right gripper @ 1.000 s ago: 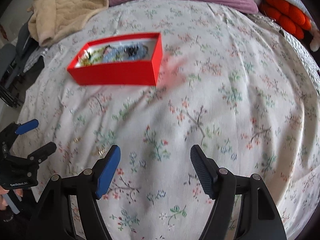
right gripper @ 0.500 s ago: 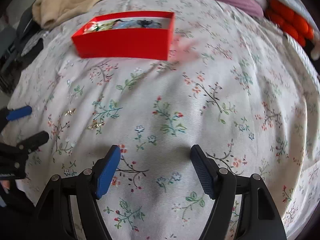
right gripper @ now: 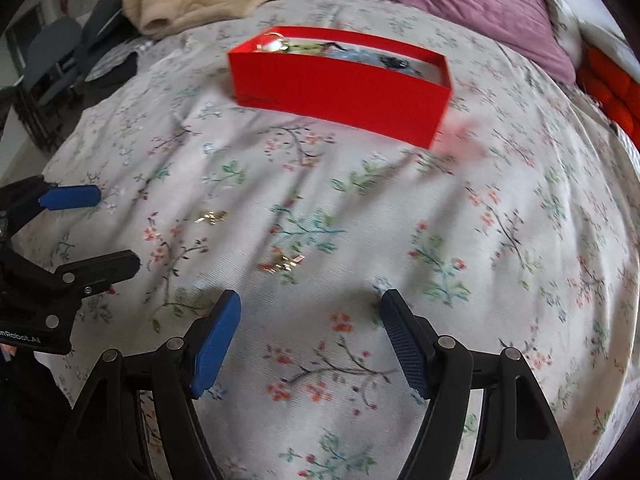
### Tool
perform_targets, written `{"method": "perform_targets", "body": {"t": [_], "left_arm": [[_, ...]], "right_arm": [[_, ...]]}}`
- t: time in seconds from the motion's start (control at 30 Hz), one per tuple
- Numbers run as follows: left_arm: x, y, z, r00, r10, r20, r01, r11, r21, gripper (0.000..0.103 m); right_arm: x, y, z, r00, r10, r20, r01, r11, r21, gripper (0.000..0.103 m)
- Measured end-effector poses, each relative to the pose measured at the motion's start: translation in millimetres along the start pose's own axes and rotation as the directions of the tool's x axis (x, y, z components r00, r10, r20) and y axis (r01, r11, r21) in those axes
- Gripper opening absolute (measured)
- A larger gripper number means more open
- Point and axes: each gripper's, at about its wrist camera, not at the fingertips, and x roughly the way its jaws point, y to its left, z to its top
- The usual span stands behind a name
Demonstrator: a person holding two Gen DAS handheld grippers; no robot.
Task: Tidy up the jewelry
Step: 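Move both open tools back toward the small gold earrings on the sheet, then grasp a small gold earring with the right tool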
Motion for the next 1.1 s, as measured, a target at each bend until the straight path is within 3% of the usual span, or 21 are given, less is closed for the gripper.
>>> {"method": "perform_targets", "body": {"t": [0.6,0.77,0.93,1.1], "left_arm": [[-4,-4,3,1.000,-0.018,0.021,0.018,1.000,-0.001,0.094],[-5,-9,7,0.999,-0.039,0.029,0.039,0.999,0.009,0.093],[-4,-18,12,0.996,-0.074,0.041,0.073,0.997,0.036,0.083],[-2,-32,15,0.991,-0.131,0.043,0.128,0.990,0.068,0.060]], "right_arm": [[6,6,11,0.996,0.082,0.033,-0.081,0.996,-0.037,0.014],[5,3,12,0.995,0.093,0.032,-0.092,0.995,-0.032,0.013],[1,-1,10,0.995,0.090,0.032,-0.089,0.996,-0.026,0.013],[-3,-10,9,0.996,0.084,0.034,-0.084,0.996,-0.004,0.013]]}}
